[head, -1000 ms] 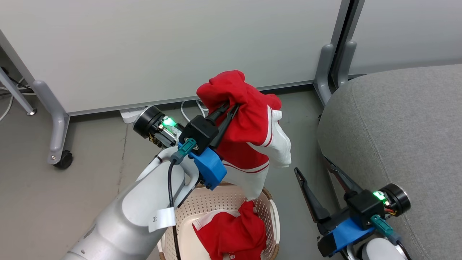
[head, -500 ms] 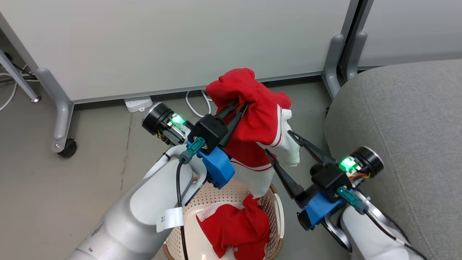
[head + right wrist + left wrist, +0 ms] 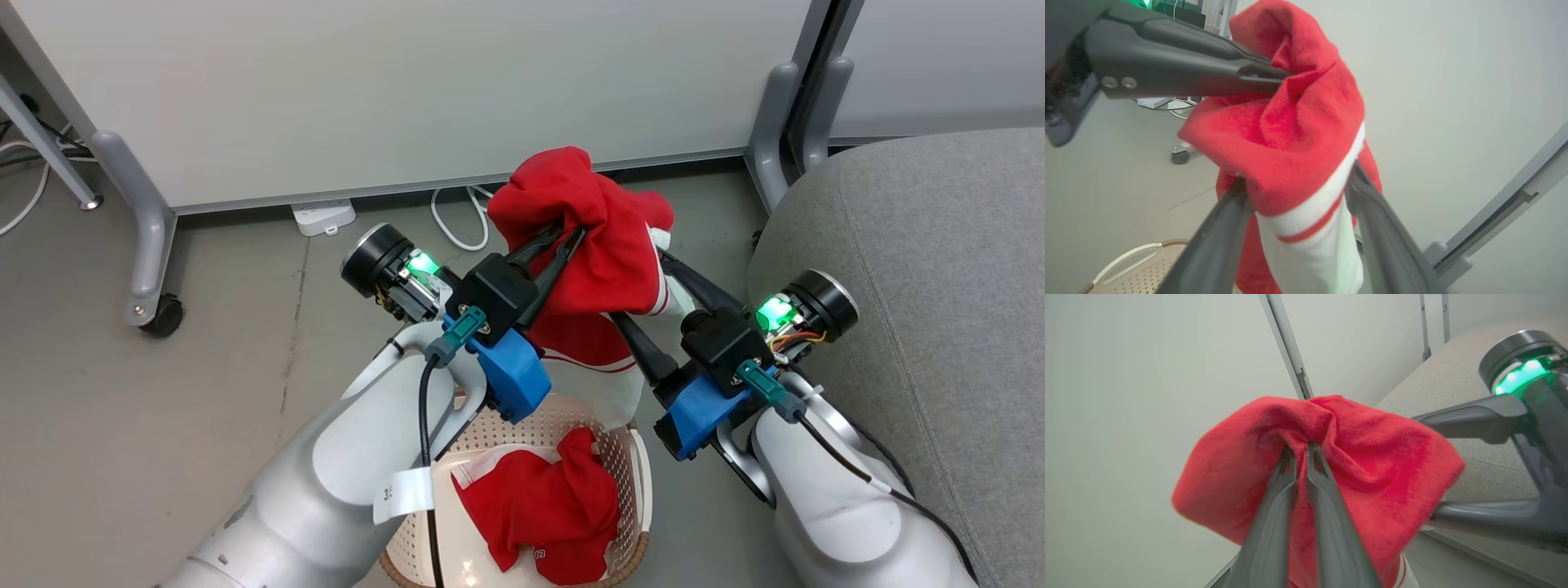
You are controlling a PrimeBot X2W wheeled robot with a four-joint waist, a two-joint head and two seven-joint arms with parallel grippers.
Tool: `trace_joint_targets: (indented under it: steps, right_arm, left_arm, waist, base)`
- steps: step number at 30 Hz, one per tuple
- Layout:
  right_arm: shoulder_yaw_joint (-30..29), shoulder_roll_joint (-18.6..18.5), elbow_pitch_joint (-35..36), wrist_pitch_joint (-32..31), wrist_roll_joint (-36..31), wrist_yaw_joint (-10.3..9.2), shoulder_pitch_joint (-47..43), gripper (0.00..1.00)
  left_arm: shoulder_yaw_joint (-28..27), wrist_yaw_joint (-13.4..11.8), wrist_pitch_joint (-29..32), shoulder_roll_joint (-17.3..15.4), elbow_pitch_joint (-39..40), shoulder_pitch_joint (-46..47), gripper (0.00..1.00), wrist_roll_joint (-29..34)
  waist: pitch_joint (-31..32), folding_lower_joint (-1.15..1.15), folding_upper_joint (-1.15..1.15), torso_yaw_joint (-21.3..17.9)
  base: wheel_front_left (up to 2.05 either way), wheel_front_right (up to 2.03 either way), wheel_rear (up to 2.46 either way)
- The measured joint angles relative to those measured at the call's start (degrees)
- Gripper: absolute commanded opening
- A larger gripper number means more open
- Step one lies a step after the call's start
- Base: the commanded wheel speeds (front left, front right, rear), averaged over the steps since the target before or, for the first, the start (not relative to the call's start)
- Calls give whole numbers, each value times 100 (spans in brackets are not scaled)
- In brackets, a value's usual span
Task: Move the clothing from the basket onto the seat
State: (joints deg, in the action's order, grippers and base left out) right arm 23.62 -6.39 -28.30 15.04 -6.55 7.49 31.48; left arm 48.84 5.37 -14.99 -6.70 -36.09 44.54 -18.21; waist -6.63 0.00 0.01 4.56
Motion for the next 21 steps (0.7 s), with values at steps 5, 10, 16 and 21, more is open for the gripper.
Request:
trace_joint_targets:
  steps: [5, 10, 16, 21]
  right_arm:
    - [-53, 62, -41, 0, -33, 0, 29, 0]
    - [-82, 82, -59, 0, -38, 0, 30, 0]
    - [-102, 100, -67, 0, -36, 0, 29, 0]
    - [-171, 115, -63, 0, 9, 0, 27, 0]
  left_arm:
    - [-27, 31, 0, 25, -30, 0, 0, 18]
    - [-74, 51, 0, 31, -35, -1, 0, 67]
    - [-125, 68, 0, 40, -46, -8, 0, 116]
    - [-187, 74, 0, 52, -47, -14, 54, 123]
  waist:
    - [9, 0, 0, 2]
    - [35, 0, 0, -5]
    - [52, 0, 0, -23]
    - [46, 0, 0, -32]
  base:
    - [0, 0, 0]
    - [0, 0, 0]
    - [0, 0, 0]
    - [0, 0, 0]
